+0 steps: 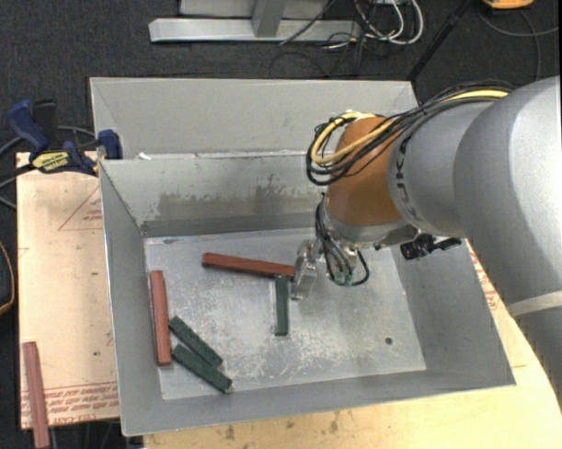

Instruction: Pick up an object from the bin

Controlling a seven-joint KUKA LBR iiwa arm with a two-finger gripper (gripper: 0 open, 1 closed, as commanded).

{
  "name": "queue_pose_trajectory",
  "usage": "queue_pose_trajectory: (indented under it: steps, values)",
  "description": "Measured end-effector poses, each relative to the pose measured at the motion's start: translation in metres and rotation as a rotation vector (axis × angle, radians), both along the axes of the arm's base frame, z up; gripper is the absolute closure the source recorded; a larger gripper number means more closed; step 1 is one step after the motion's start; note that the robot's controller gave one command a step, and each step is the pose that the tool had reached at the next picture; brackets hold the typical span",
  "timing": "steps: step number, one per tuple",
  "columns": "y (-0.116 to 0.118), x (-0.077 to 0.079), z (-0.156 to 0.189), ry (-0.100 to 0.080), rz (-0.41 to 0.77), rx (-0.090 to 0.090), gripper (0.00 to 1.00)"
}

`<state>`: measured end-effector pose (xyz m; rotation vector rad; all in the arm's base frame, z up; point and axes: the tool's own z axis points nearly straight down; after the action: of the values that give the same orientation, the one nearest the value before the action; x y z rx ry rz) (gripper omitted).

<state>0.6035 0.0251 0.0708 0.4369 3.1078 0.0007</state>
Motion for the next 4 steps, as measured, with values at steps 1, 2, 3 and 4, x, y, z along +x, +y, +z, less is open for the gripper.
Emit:
queue_pose_trajectory:
  steps: [1, 2, 3, 4]
  values:
    - [-0.057, -0.015, 0.009, 0.002, 0.39, -0.003, 1.0]
    - [-0.054, -0.015, 0.009, 0.001, 0.394, 0.0, 0.0]
    - [0.029, 0.035, 0.057, -0.009, 0.34, 0.003, 0.0]
    - [0.043, 0.053, -0.001, 0.004, 0.393, 0.0, 0.0]
